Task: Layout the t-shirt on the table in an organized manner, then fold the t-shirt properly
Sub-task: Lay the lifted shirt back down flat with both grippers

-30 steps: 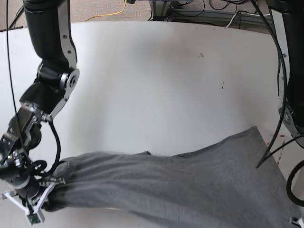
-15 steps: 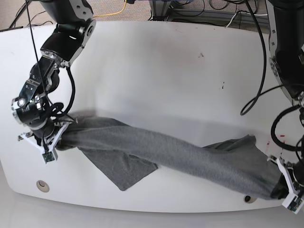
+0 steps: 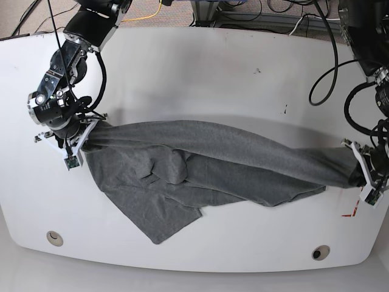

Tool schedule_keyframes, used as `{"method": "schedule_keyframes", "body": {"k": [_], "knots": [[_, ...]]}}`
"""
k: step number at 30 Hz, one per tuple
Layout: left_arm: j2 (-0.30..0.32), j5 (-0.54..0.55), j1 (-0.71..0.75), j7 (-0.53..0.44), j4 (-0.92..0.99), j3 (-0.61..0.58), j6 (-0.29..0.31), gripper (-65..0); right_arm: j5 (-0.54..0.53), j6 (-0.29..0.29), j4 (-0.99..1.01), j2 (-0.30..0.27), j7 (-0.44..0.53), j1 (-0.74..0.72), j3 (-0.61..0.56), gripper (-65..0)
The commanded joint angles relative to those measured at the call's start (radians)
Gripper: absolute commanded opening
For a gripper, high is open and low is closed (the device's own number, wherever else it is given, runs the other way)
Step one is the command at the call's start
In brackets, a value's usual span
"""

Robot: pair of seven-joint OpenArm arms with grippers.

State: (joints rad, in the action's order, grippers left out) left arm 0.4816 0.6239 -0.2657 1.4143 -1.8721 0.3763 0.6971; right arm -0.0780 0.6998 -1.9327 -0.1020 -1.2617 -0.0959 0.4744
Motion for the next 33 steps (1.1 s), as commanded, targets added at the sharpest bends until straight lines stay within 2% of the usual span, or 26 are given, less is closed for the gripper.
{"method": "schedule_keyframes", "body": {"k": [1,14,29,33], "knots": [[0.022,0.004,0.044,-0.018,-0.017,0.028,0.001,-65.0,-0.001,-0.002,-0.024,0.005,0.017,0.005,0.002,-64.7],[0.025,0.004,0.336,-0.018,-0.016,0.165,0.001,-65.0,-0.001,-0.002,-0.026,0.018,0.017,0.124,-0.001,-64.7],[0.027,-0.003,0.529,-0.018,-0.010,0.169,0.001,-65.0,-0.001,-0.002,-0.026,0.018,0.017,0.249,-0.001,-64.5],[0.044,-0.003,0.572,-0.018,-0.010,0.166,0.001,-65.0,-0.001,-0.002,-0.026,0.018,0.017,0.279,-0.001,-64.4]]}}
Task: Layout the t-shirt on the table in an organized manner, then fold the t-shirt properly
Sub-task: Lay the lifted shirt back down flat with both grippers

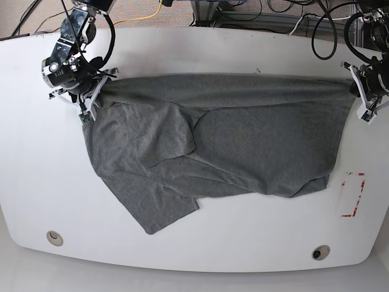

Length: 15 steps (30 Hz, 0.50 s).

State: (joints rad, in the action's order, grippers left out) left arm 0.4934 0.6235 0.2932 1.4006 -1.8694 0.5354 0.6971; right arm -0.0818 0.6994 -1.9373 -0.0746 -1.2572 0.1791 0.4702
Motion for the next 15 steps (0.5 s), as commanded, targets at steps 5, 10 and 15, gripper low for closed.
{"method": "schedule_keyframes", "body": {"k": [5,10,15], "knots": [[0.035,-0.003,0.057,-0.004,-0.012,0.007,0.001,-65.0,0.003,-0.001,-0.018,-0.009,0.012,0.035,0.003,-64.4],[0.037,-0.003,0.093,-0.004,-0.011,0.007,0.001,-65.0,0.003,-0.001,-0.018,-0.009,0.012,0.050,0.003,-64.2],[0.037,-0.037,0.131,-0.004,-0.011,0.007,0.001,-65.0,0.003,-0.001,-0.017,-0.009,0.012,0.064,0.003,-64.2]]}}
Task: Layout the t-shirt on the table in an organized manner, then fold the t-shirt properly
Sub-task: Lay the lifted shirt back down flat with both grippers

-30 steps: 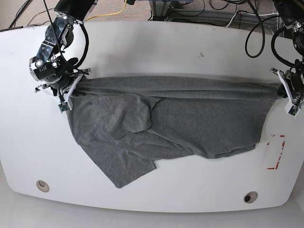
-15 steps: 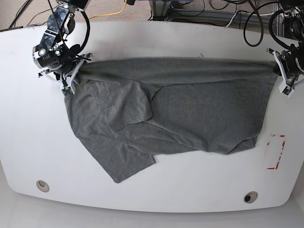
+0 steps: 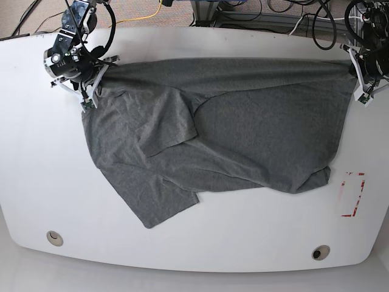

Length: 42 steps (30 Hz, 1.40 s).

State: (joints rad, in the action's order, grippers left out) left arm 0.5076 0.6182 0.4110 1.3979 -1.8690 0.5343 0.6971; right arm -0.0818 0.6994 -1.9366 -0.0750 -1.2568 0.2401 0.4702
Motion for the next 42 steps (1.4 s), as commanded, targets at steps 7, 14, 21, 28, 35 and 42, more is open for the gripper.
{"method": "schedule_keyframes", "body": {"k": [7,14,21,28,35,42], "knots": [[0.021,-0.097,0.033,-0.002,-0.011,0.008,0.001,-65.0,0.009,-0.001,-0.017,-0.009,0.009,0.005,0.002,-63.9],[0.021,-0.099,0.061,-0.002,-0.011,0.007,0.001,-65.0,0.010,-0.001,-0.017,-0.009,0.007,0.006,0.002,-40.6],[0.021,-0.099,0.061,-0.002,-0.011,0.005,0.001,-48.1,0.004,-0.001,-0.022,-0.009,0.007,0.015,0.002,-19.2],[0.021,-0.097,0.010,-0.002,-0.013,0.007,0.001,-30.8,0.003,-0.001,-0.036,-0.009,0.012,0.000,0.005,-18.2],[0.026,-0.094,-0.036,-0.002,-0.014,0.007,0.001,-30.1,0.003,-0.001,-0.077,-0.009,0.006,-0.031,0.005,-17.8],[0.055,-0.093,-0.051,-0.002,-0.014,0.007,0.001,-30.1,0.003,-0.001,-0.082,-0.018,0.004,-0.037,0.005,-17.8]]}}
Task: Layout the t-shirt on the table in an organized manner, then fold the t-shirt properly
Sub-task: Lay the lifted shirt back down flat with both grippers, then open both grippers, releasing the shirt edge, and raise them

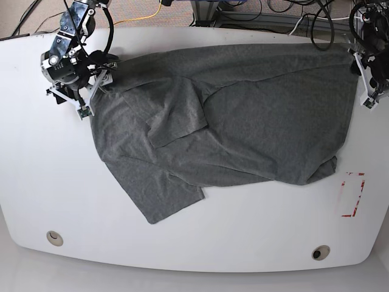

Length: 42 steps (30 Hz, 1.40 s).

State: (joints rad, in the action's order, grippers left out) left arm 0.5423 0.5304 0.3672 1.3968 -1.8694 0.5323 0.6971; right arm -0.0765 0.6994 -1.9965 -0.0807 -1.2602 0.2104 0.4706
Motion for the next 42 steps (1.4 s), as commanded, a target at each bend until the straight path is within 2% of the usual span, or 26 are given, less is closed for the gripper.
{"method": "schedule_keyframes", "body": {"k": [1,10,16,27,32,42], "knots": [[0.020,-0.005,-0.014,-0.001,-0.016,0.009,0.001,-30.1,-0.003,-0.001,-0.022,-0.012,0.007,-0.006,0.004,-18.1],[0.020,-0.010,-0.064,-0.001,-0.012,0.009,0.001,-30.4,-0.004,-0.001,-0.024,-0.003,-0.052,0.047,0.006,-18.2],[0.020,-0.011,-0.073,-0.001,-0.012,0.005,0.001,-30.4,-0.052,-0.001,-0.024,0.020,-0.052,0.106,0.006,-18.2],[0.020,-0.011,-0.099,-0.001,-0.011,-0.054,0.001,-30.4,-0.108,-0.001,-0.031,0.008,-0.054,0.174,0.006,-18.2],[0.020,-0.011,-0.101,-0.001,-0.011,-0.056,0.001,-30.4,-0.108,-0.001,-0.031,0.000,-0.048,0.177,0.010,-18.2],[0.020,-0.011,-0.102,-0.001,-0.011,-0.057,0.001,-30.4,-0.099,-0.001,-0.028,-0.009,-0.034,0.114,0.103,-18.2]]}}
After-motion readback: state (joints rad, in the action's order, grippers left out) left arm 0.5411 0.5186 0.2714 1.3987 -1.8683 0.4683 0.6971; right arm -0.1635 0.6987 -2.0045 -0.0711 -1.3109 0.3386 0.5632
